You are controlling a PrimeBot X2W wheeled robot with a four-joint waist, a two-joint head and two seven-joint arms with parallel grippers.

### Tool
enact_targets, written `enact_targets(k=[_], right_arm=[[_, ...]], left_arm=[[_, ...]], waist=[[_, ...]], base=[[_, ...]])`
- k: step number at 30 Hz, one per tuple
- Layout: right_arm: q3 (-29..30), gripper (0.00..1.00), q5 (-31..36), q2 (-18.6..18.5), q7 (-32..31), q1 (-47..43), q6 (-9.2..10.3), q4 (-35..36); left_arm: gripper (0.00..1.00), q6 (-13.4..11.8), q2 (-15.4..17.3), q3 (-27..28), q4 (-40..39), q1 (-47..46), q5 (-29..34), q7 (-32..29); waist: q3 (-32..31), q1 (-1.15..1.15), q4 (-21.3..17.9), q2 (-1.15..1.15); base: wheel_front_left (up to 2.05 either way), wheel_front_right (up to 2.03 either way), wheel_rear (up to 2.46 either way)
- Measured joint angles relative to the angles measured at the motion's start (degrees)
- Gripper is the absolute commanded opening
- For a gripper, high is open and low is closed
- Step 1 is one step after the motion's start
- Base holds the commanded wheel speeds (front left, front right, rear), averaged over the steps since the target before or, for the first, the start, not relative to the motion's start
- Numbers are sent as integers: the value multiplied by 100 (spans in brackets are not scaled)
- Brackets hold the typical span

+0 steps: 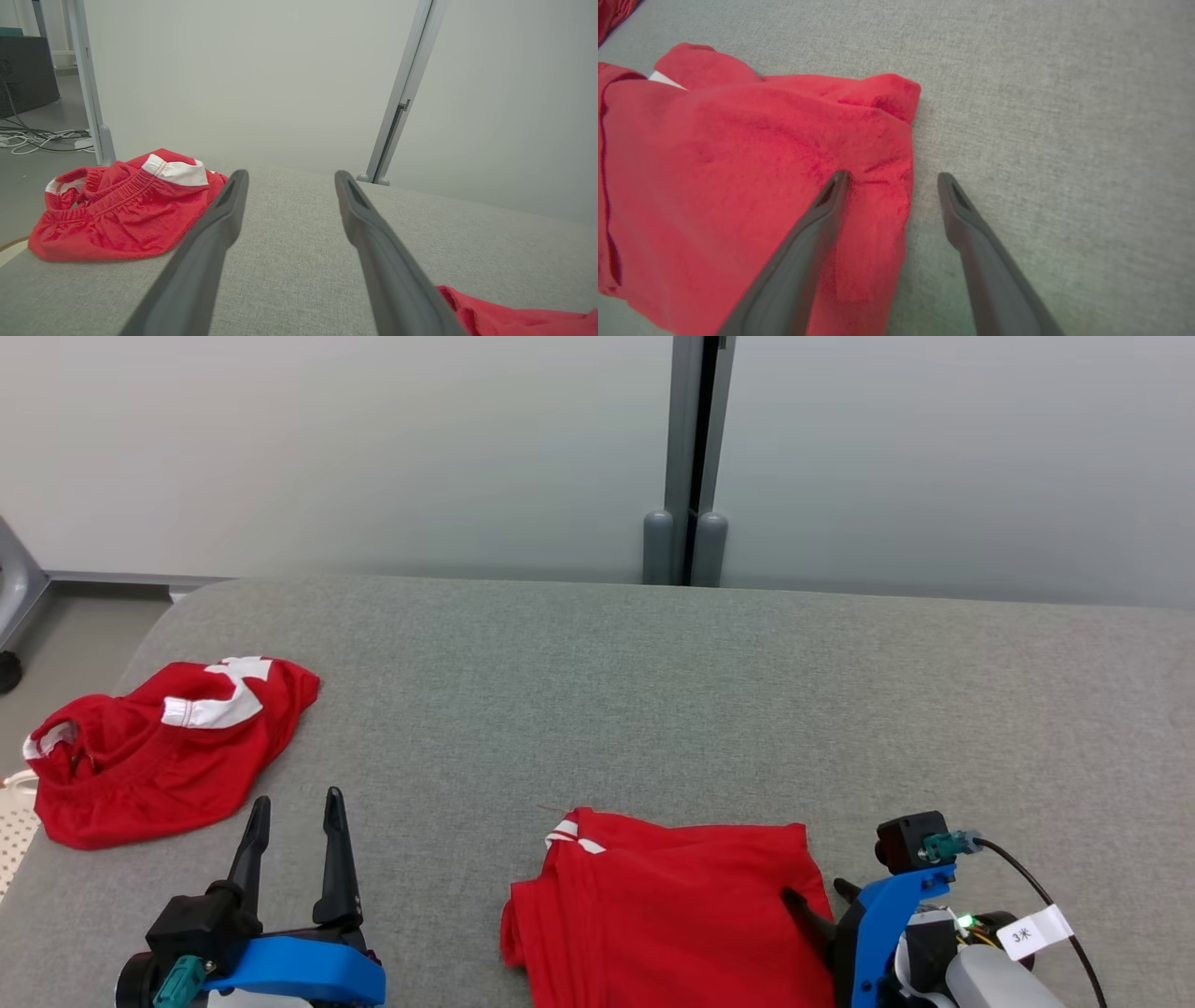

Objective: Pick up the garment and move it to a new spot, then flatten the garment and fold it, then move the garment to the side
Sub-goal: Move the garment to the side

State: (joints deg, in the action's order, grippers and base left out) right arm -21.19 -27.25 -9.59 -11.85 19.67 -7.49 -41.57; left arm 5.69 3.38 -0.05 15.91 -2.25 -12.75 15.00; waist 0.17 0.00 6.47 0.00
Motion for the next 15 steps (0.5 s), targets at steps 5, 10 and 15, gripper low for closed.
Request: enact_targets(k=[5,10,15], right_arm=[[-45,100,-154,71,-155,140,0,-316],[-142,12,-339,71,-226,319,0,-550],[-291,0,-471,58,91,400,0,-569]], left_arm=[[100,27,-10,22,11,-25,22,0],[100,41,-19,19,8,-43,56,0],[100,41,-30,36,23,-46,66,0]], waist=[[87,0,125,0],[159,0,192,0],[177,0,178,0]], base=[[0,0,0],[0,0,0],[0,0,0]])
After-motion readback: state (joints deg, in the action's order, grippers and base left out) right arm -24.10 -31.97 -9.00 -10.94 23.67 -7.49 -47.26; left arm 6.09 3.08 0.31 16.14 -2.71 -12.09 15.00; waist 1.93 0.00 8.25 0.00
